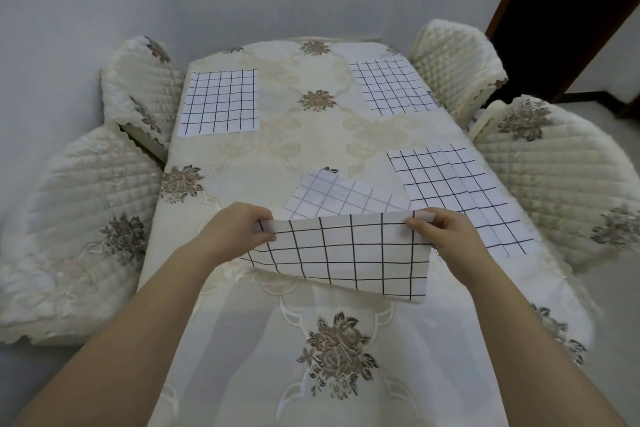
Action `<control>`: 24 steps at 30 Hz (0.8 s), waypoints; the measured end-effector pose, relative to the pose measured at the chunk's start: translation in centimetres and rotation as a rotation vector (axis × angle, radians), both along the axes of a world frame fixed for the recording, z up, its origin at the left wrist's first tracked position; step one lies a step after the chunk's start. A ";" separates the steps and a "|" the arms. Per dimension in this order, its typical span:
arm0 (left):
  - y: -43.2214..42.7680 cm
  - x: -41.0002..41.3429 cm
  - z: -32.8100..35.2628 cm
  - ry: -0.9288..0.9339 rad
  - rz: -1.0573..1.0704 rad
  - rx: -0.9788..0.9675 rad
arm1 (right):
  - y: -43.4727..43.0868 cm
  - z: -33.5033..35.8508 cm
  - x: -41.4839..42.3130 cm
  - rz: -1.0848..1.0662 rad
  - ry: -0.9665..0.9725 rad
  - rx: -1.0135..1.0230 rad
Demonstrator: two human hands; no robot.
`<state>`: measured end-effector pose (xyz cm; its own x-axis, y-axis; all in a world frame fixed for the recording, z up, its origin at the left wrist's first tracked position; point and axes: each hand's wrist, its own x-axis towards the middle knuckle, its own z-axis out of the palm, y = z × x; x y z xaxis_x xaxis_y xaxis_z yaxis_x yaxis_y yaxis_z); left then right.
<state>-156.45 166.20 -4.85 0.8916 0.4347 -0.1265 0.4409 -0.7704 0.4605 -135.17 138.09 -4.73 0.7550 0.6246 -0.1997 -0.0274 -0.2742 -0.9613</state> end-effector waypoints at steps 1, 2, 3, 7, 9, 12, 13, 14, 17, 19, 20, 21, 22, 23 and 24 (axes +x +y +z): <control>0.4 -0.4 -0.1 -0.010 0.017 0.000 | -0.3 0.0 0.2 -0.024 0.000 0.001; 0.8 -0.7 -0.2 -0.028 0.033 -0.003 | -0.6 -0.1 0.4 -0.048 0.003 0.007; 1.1 -1.0 -0.3 -0.047 0.056 -0.018 | -0.9 -0.1 0.6 -0.067 0.006 0.015; 1.4 -1.2 -0.5 -0.149 0.165 -0.158 | -2.0 -0.5 0.8 -0.132 0.023 0.014; 1.4 -0.7 -0.8 -0.226 0.227 -0.261 | -2.4 -0.8 1.0 -0.166 0.042 0.017; 1.3 0.5 -1.1 -0.324 0.319 -0.419 | -2.9 -1.2 1.2 -0.220 0.049 0.010; 1.2 1.1 -1.1 -0.344 0.331 -0.457 | -3.0 -1.4 1.2 -0.236 0.050 0.009; 1.2 1.8 -1.0 -0.362 0.338 -0.485 | -3.2 -1.5 1.3 -0.248 0.049 0.010; 1.5 4.4 -0.8 -0.397 0.362 -0.541 | -3.5 -2.2 1.8 -0.297 0.041 0.009; 1.9 6.3 -0.8 -0.405 0.371 -0.554 | -3.6 -2.8 2.5 -0.342 0.042 -0.009; 2.0 7.2 -0.9 -0.410 0.374 -0.555 | -3.6 -3.0 2.9 -0.360 0.040 -0.020; 2.2 8.2 -0.9 -0.414 0.374 -0.551 | -3.5 -3.3 3.5 -0.379 0.032 -0.032; 2.4 9.1 -1.1 -0.415 0.370 -0.544 | -3.4 -3.7 4.0 -0.397 0.022 -0.046; 2.5 10.0 -1.2 -0.411 0.368 -0.538 | -3.3 -4.0 4.6 -0.413 0.014 -0.059; 2.8 10.8 -1.5 -0.402 0.367 -0.529 | -3.3 -4.4 5.2 -0.424 0.011 -0.068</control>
